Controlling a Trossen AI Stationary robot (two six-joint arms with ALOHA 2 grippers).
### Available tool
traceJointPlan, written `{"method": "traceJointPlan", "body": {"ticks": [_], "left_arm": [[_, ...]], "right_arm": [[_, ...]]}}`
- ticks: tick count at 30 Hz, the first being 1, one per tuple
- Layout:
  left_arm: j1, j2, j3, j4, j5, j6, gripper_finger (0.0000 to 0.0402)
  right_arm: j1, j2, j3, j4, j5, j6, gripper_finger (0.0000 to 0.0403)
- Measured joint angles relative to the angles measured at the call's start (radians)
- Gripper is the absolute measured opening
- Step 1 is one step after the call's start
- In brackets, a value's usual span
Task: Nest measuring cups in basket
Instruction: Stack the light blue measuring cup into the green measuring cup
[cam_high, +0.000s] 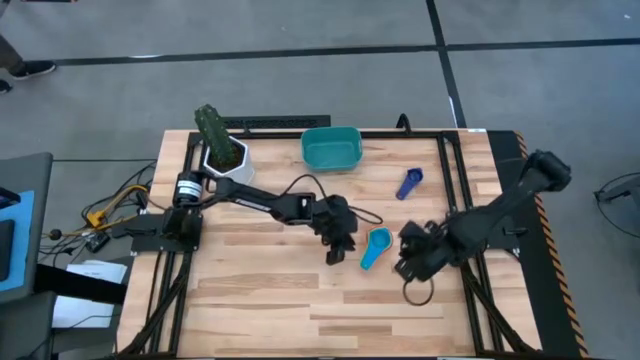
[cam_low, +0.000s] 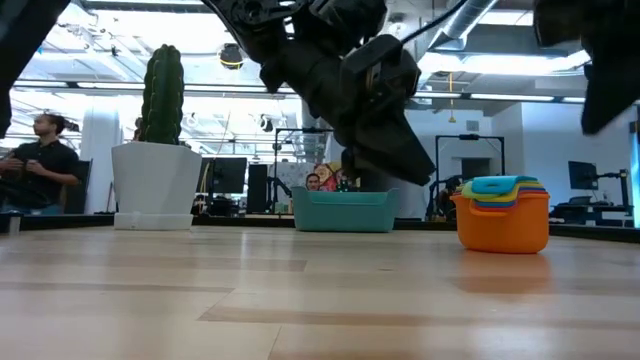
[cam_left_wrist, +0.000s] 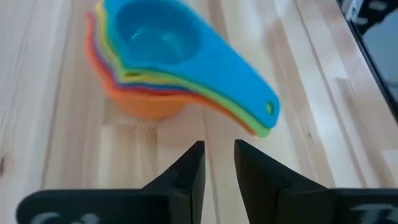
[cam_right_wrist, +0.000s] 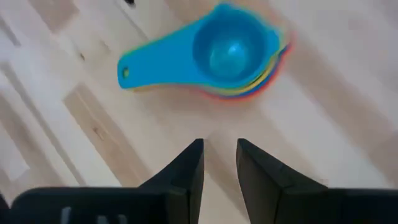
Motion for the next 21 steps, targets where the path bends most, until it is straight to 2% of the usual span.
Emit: {"method": "traceJointPlan", "body": {"ticks": [8,14,21], "left_arm": [[-0.048,0.000,0.000,0.023,-0.093,0.122,0.0056],[-0.061,0.020,0.003,0.092,-0.140,0.150,0.0047],[-0.061,0.054,-0.001,0.086,-0.149,0.145,0.0045]], "right_arm": [[-0.018,0.187,0.000,0.203,-0.045,-0.023,0.0095],[-0.061,0.235,0.000,0.305,-0.065,-0.108,0.0065],[-0.071,0.238,0.001,0.323,-0.075,-0.136,0.0058]]}}
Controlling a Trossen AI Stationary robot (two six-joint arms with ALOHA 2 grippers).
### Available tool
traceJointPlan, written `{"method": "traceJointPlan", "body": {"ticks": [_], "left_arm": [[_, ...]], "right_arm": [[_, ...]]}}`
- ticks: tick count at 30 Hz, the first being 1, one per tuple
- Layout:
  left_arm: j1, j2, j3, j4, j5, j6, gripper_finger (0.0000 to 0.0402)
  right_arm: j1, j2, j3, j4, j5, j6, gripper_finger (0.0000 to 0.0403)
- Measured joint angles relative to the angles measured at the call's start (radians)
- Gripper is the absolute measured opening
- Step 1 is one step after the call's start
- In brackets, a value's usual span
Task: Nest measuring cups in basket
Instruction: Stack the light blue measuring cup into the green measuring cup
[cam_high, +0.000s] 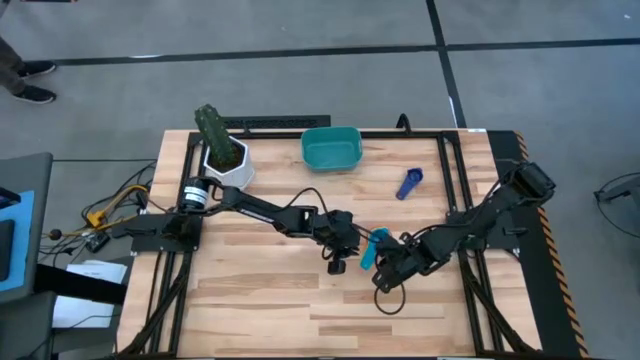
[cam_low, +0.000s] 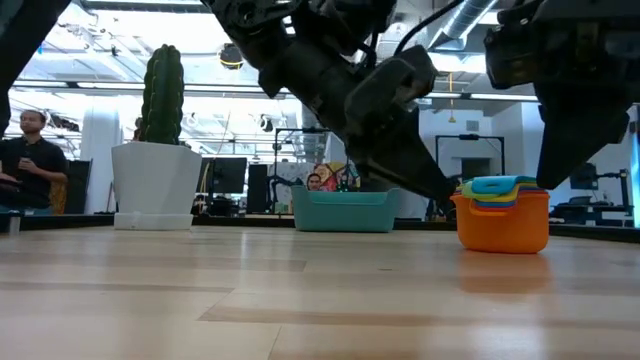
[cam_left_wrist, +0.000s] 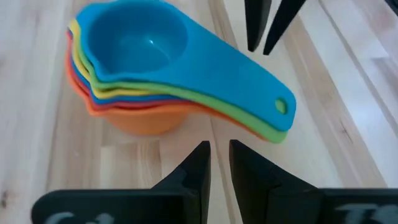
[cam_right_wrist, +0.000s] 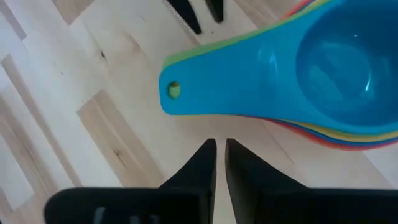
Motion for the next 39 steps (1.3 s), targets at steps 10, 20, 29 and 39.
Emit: {"method": "traceJointPlan", "body": {"ticks": [10,20,29,39], "left_arm": [[-0.006,-0.002,0.001,0.036,-0.002,0.022,0.0045],[-0.008,-0.002,0.001,0.075,0.018,0.010,0.0045],[-0.014,-0.002,0.001,0.078,0.025,-0.003,0.0045],[0.009,-0.092,0.003,-0.074,-0.083,0.042,0.0045]], "right_arm": [[-0.019,0.068,0.000,0.024,-0.036,-0.015,0.0057],[-0.050,0.062,0.000,0.041,-0.040,-0.055,0.0057],[-0.079,0.062,0.000,0.066,-0.026,-0.094,0.0058],[-0.056,0.062,0.000,0.063,-0.027,-0.093,0.0058]]}}
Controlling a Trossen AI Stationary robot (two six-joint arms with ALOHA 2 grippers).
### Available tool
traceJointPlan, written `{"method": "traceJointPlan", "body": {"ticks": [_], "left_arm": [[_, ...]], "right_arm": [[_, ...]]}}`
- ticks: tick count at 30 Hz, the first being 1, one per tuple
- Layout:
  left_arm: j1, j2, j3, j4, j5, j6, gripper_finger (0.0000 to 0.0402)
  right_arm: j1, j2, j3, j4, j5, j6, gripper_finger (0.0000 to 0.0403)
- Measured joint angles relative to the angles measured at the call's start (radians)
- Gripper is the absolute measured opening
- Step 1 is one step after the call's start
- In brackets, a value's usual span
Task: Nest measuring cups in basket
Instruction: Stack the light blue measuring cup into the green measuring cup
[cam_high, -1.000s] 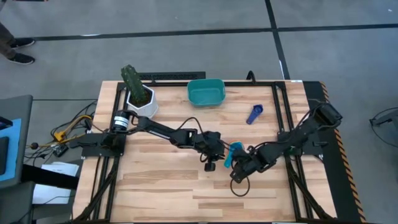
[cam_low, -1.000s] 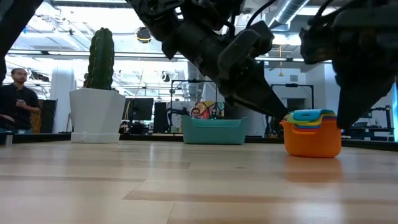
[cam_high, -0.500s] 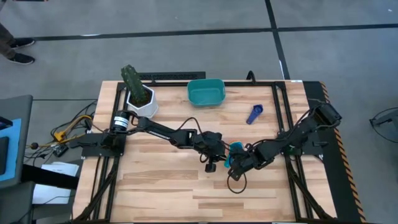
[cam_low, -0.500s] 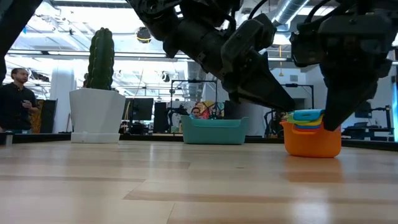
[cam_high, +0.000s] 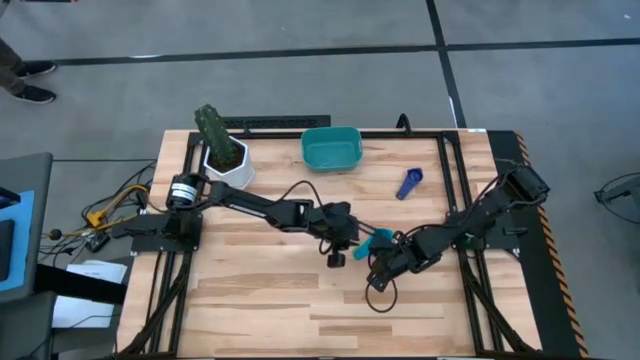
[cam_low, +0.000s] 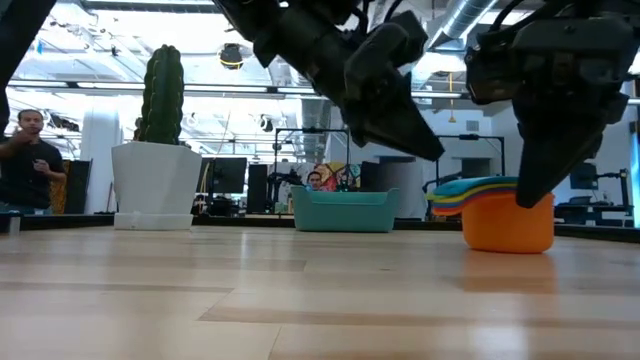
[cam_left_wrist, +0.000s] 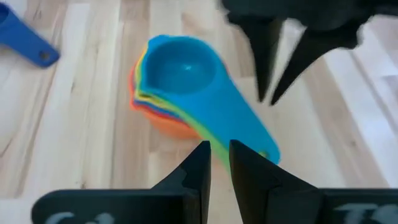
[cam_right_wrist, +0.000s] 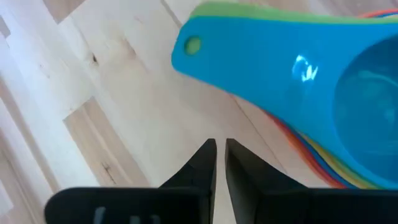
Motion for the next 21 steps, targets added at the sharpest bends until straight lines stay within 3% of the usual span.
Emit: {"method": "traceJointPlan", "body": {"ticks": [11,21], "left_arm": [[0.034,0.038,-0.002,-0.062,-0.012,-0.028,0.0045],[0.033,0.074,-0.002,-0.016,0.024,-0.053,0.0045]], "right_arm": [[0.000,0.000,0.000,0.002,0.002,0.004,0.0058],[-0.014,0.000,0.000,0.008,0.003,0.003,0.0058]]}}
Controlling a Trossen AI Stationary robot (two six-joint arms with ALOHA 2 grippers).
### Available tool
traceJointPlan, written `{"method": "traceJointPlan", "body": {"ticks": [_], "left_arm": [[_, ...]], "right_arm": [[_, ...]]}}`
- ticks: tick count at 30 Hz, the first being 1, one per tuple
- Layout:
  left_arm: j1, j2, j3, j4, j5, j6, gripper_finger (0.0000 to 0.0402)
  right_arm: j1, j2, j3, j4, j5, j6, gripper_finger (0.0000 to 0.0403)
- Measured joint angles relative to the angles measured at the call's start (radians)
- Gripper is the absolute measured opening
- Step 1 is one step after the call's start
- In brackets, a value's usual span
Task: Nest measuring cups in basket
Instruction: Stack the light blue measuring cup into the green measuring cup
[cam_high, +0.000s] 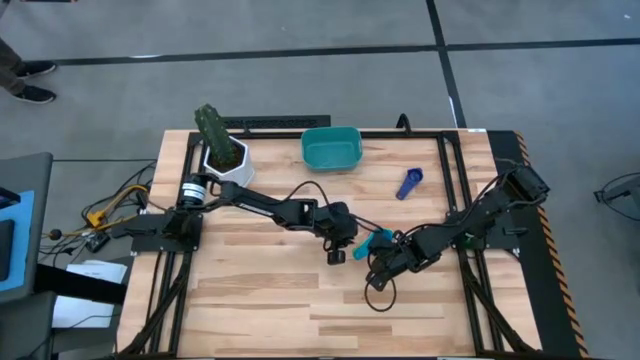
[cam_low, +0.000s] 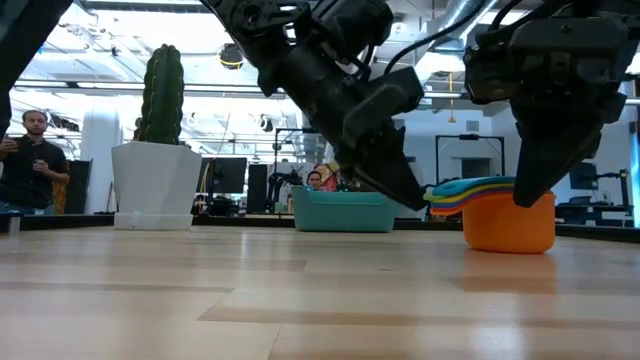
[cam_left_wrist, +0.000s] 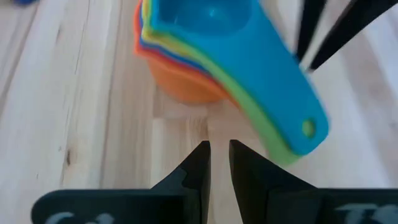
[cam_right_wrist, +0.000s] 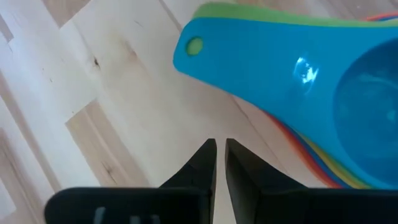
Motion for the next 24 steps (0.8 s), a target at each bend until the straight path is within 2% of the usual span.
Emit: {"method": "traceJointPlan", "body": {"ticks": [16,24], "left_arm": [[-0.021,-0.002,0.000,0.014,0.028,0.000,0.0045],[-0.014,-0.018,0.000,-0.002,0.028,-0.003,0.0045]], "right_arm": [[-0.052,0.000,0.000,0.000,0.015,-0.039,0.0058],[-0.026,-0.026,0.004,-0.026,0.004,-0.038,0.0058]]}}
